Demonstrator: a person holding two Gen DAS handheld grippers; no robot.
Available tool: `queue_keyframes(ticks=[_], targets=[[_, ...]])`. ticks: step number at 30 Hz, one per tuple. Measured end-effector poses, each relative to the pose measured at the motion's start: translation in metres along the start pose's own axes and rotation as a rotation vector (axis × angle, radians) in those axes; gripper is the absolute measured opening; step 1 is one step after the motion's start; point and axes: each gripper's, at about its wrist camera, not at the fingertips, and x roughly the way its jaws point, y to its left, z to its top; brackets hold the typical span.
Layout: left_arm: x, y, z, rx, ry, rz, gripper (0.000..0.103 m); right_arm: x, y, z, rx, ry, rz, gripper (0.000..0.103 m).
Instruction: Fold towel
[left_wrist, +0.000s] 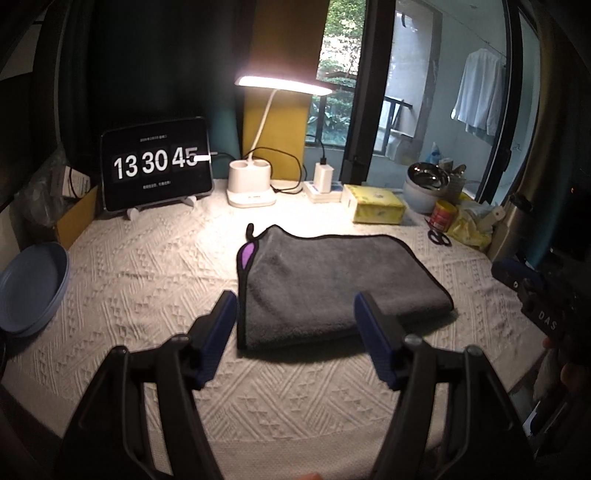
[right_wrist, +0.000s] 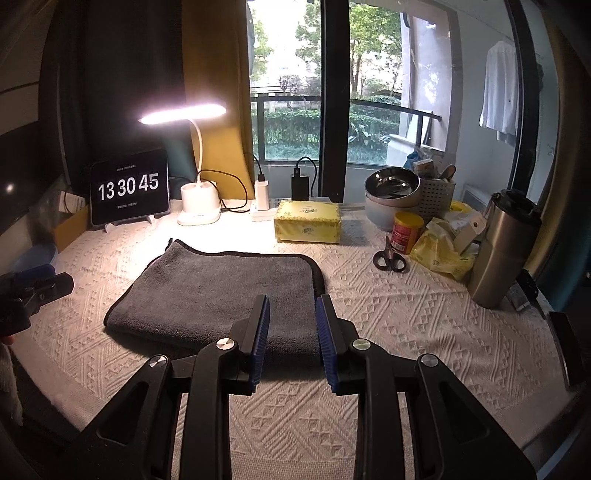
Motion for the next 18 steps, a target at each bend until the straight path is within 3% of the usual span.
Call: queue_keyframes(ticks=[11,18], targets=[[-0.032,-0.008,-0.012,0.026,-0.044,-0.018,0.067,-0.032,0.002,-0.012,0.002,-0.032,-0.015,0.028],[-0.064,-0.016,-0.017,0.075,-0.126,0.014,0.067,-0.059,0.005,-0.014,-0.002,-0.076,-0.027,0.028]])
